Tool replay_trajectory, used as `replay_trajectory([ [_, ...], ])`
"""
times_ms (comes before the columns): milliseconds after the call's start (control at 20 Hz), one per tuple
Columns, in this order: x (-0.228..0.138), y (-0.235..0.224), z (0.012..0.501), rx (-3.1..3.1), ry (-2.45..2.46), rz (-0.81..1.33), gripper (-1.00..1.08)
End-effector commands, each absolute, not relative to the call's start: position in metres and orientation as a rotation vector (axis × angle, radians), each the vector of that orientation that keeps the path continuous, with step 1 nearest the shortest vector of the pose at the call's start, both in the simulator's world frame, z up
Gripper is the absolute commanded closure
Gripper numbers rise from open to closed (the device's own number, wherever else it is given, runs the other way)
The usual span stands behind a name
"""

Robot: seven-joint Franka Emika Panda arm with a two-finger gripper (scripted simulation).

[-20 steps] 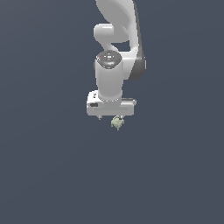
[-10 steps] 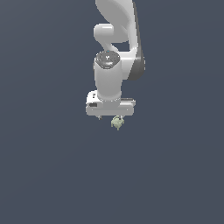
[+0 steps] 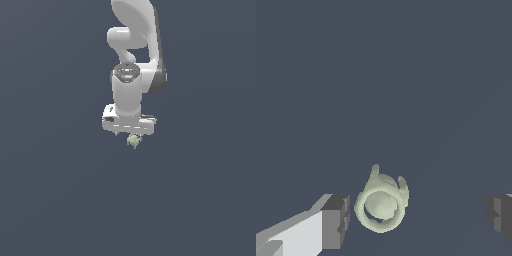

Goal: Pick up the object and move it to a goal position.

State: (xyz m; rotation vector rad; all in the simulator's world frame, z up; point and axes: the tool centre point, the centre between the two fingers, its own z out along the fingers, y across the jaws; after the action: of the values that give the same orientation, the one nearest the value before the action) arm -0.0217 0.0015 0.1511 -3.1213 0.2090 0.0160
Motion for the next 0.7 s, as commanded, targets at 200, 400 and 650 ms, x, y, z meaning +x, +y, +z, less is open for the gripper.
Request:
replay_trajectory([
  [200, -0.036, 0.011, 0.132, -3.103, 0.420, 0.013, -0.92],
  [400, -0.046, 0.018, 0.120, -3.082, 0.567, 0.011, -0.92],
  [650, -0.058, 0.024, 0.106, -3.051, 0.729, 0.007, -0.92],
])
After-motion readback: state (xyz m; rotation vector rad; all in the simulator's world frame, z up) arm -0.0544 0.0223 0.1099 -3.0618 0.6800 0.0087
